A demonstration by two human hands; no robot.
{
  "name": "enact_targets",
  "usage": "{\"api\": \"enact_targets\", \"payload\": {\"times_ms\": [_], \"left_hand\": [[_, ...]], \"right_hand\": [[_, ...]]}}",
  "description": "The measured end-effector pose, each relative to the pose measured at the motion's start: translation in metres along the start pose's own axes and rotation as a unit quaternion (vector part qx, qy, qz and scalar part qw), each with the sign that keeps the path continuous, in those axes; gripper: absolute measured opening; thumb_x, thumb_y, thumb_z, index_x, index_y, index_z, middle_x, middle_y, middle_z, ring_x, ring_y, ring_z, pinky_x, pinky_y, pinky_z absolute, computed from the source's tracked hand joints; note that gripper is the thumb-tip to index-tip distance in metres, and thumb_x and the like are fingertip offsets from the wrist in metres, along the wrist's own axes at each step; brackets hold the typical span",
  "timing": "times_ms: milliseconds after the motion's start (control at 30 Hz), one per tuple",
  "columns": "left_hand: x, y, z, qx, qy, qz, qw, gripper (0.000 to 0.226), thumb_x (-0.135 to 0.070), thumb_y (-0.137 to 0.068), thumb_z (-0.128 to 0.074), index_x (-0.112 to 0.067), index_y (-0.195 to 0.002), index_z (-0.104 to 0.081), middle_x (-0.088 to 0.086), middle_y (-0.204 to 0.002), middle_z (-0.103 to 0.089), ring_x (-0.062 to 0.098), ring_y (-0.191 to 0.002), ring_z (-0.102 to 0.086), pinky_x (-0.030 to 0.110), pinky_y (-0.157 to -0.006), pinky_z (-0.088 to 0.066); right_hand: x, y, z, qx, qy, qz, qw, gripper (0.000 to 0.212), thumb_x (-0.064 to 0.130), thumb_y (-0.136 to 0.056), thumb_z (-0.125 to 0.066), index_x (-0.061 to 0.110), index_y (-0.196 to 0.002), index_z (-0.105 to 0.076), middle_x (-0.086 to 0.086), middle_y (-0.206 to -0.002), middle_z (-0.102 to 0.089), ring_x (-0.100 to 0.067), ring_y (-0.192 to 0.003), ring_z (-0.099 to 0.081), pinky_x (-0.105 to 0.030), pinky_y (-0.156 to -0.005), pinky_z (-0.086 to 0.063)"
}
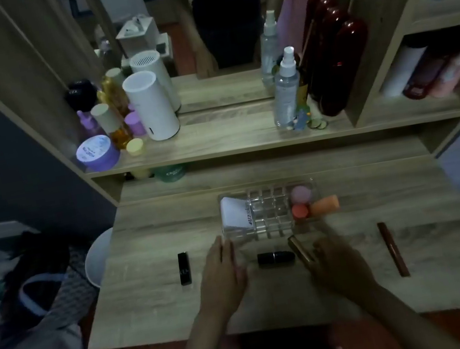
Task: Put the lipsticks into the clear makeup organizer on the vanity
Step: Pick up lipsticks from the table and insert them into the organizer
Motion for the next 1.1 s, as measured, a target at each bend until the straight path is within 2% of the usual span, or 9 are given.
{"api": "enact_targets", "payload": {"times_ms": [133, 300, 467, 600, 700, 800, 933, 1033, 1100], "left_hand": [[-0.002, -0.008, 0.005, -0.034, -0.009, 0.015, 0.999, 0.054, -0.024, -0.087, -0.048, -0.004, -0.136, -0.036, 0.02, -0.146, -0.034, 0.033, -0.132, -0.033, 0.04, -0.108, -0.035], [-0.001, -0.009, 0.001, -0.062, -0.019, 0.038, 0.997, 0.047, -0.026, -0.085, -0.054, -0.003, -0.125, -0.046, 0.022, -0.139, -0.039, 0.035, -0.124, -0.039, 0.042, -0.099, -0.04], [0.002, -0.01, 0.002, -0.08, -0.018, 0.063, 0.995, 0.033, -0.027, -0.084, -0.054, -0.002, -0.105, -0.054, 0.019, -0.115, -0.05, 0.032, -0.104, -0.047, 0.041, -0.08, -0.046], [0.003, -0.014, 0.003, -0.069, 0.038, 0.07, 0.994, 0.025, -0.015, -0.085, -0.054, 0.0, -0.105, -0.051, 0.02, -0.112, -0.048, 0.033, -0.098, -0.051, 0.042, -0.076, -0.048], [0.002, -0.017, 0.006, -0.071, 0.109, 0.074, 0.989, 0.021, -0.003, -0.084, -0.052, 0.0, -0.105, -0.051, 0.02, -0.112, -0.047, 0.032, -0.086, -0.056, 0.036, -0.068, -0.045], [0.002, -0.018, 0.012, -0.081, 0.144, 0.06, 0.984, 0.02, 0.001, -0.079, -0.056, -0.001, -0.099, -0.054, 0.014, -0.104, -0.047, 0.022, -0.076, -0.05, 0.027, -0.066, -0.043], [-0.004, -0.025, 0.029, -0.103, 0.184, 0.036, 0.977, 0.022, 0.0, -0.072, -0.064, -0.007, -0.091, -0.057, 0.008, -0.095, -0.053, 0.017, -0.075, -0.052, 0.005, -0.059, -0.042], [-0.019, -0.034, 0.046, -0.105, 0.205, -0.007, 0.973, 0.023, -0.002, -0.073, -0.068, -0.009, -0.094, -0.059, 0.002, -0.089, -0.06, 0.008, -0.073, -0.056, 0.006, -0.058, -0.044], [-0.032, -0.045, 0.058, -0.123, 0.218, -0.036, 0.967, 0.022, -0.001, -0.075, -0.067, -0.01, -0.094, -0.059, -0.004, -0.087, -0.057, 0.0, -0.07, -0.053, 0.004, -0.06, -0.047]], "right_hand": [[0.004, -0.005, 0.006, 0.001, 0.0, -0.004, 1.0, 0.028, 0.033, -0.083, -0.062, 0.005, -0.082, -0.063, -0.018, -0.108, -0.066, -0.036, -0.09, -0.064, -0.04, -0.07, -0.049], [0.007, -0.004, 0.005, 0.016, 0.046, -0.002, 0.999, 0.03, 0.03, -0.082, -0.063, 0.0, -0.085, -0.064, -0.019, -0.119, -0.062, -0.036, -0.098, -0.059, -0.042, -0.077, -0.048], [0.009, -0.005, 0.003, 0.058, 0.107, 0.015, 0.993, 0.041, 0.037, -0.086, -0.055, -0.002, -0.092, -0.067, -0.019, -0.114, -0.062, -0.034, -0.104, -0.057, -0.044, -0.084, -0.05], [0.01, -0.004, 0.006, 0.043, 0.103, 0.001, 0.994, 0.043, 0.041, -0.087, -0.055, 0.001, -0.093, -0.068, -0.016, -0.109, -0.061, -0.031, -0.103, -0.058, -0.041, -0.084, -0.051], [0.011, -0.003, 0.006, 0.037, 0.122, 0.0, 0.992, 0.047, 0.049, -0.087, -0.052, 0.004, -0.093, -0.067, -0.013, -0.106, -0.063, -0.028, -0.1, -0.059, -0.04, -0.083, -0.049], [0.009, -0.002, 0.009, 0.034, 0.087, -0.024, 0.995, 0.043, 0.049, -0.084, -0.057, 0.008, -0.094, -0.063, -0.011, -0.103, -0.065, -0.029, -0.1, -0.06, -0.04, -0.086, -0.044], [0.006, -0.003, 0.019, 0.023, 0.015, -0.05, 0.998, 0.025, 0.035, -0.084, -0.062, 0.01, -0.091, -0.06, -0.012, -0.093, -0.07, -0.032, -0.092, -0.065, -0.038, -0.08, -0.046], [0.008, -0.008, 0.036, -0.015, -0.041, -0.031, 0.999, 0.015, 0.021, -0.085, -0.063, 0.008, -0.091, -0.062, -0.013, -0.088, -0.071, -0.03, -0.085, -0.065, -0.031, -0.065, -0.043], [0.016, -0.015, 0.051, -0.058, -0.076, 0.008, 0.995, 0.013, 0.019, -0.084, -0.066, 0.008, -0.091, -0.066, -0.012, -0.086, -0.072, -0.024, -0.079, -0.064, -0.026, -0.063, -0.038]]}}
Point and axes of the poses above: each hand's wrist, its own y-axis away from the middle knuckle, its own z-axis out of the back of the hand, x = y × z, the point moved 3 cm from there along -y, towards the middle knuckle
